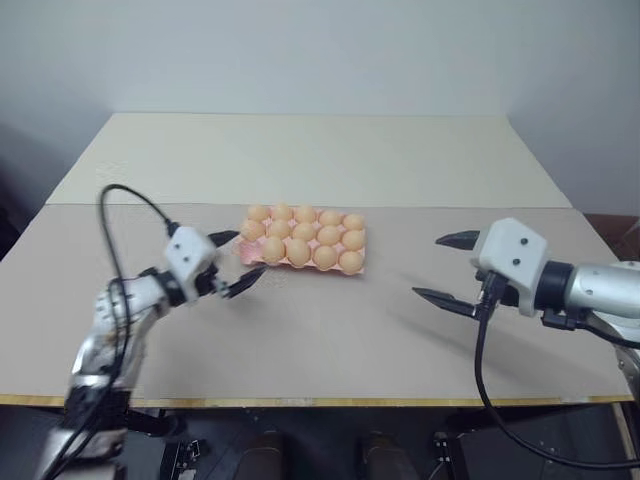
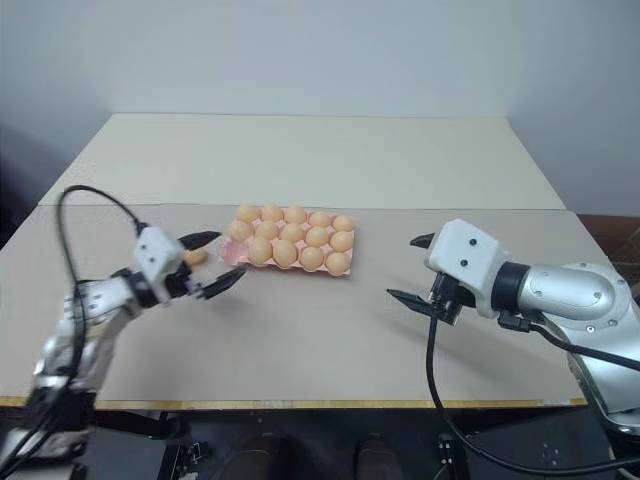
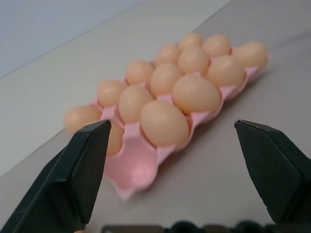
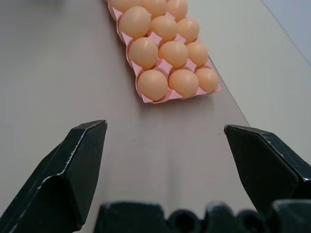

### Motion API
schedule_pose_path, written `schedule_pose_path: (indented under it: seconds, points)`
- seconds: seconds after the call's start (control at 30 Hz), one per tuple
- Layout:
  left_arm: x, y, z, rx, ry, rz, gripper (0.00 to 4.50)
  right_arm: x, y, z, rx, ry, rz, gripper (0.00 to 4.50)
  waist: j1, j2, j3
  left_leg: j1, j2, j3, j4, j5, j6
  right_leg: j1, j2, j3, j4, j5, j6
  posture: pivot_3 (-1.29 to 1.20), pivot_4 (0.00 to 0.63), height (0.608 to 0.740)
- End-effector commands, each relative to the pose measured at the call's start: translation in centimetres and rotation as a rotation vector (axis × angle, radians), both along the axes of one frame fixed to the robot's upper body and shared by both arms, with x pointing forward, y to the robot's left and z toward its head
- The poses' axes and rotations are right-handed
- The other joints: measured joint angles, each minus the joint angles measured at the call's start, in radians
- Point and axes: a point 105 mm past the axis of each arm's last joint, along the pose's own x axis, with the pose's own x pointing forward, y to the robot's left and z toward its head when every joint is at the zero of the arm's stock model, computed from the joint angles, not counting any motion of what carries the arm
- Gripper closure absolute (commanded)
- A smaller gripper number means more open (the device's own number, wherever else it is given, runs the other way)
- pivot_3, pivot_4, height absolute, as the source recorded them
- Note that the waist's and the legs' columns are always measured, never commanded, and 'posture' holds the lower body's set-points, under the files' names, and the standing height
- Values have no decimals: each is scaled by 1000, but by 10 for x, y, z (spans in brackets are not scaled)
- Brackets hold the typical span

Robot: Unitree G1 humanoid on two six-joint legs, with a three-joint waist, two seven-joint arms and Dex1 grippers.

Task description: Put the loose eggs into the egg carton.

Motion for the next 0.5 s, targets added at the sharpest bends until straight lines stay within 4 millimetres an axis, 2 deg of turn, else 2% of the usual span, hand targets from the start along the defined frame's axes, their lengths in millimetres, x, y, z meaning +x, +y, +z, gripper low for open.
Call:
schedule_pose_path:
  seconds: [0.03,0.23,0.5]
  points:
    - [-22,21,18,37,-33,59,85,-5,0,17,15,-35,58,0,-1,0,0,1,0,0,0,0,0,1,0,0,0,0,0,0,150,740]
    - [-44,45,26,108,-28,176,85,-3,1,16,8,-25,108,0,10,0,0,6,1,-1,0,-1,1,10,-1,-3,-4,0,0,0,150,740]
    - [-44,56,32,126,-45,272,85,2,7,17,43,-24,160,0,8,0,0,7,0,-1,-1,-1,1,10,-1,-3,-4,0,0,0,150,740]
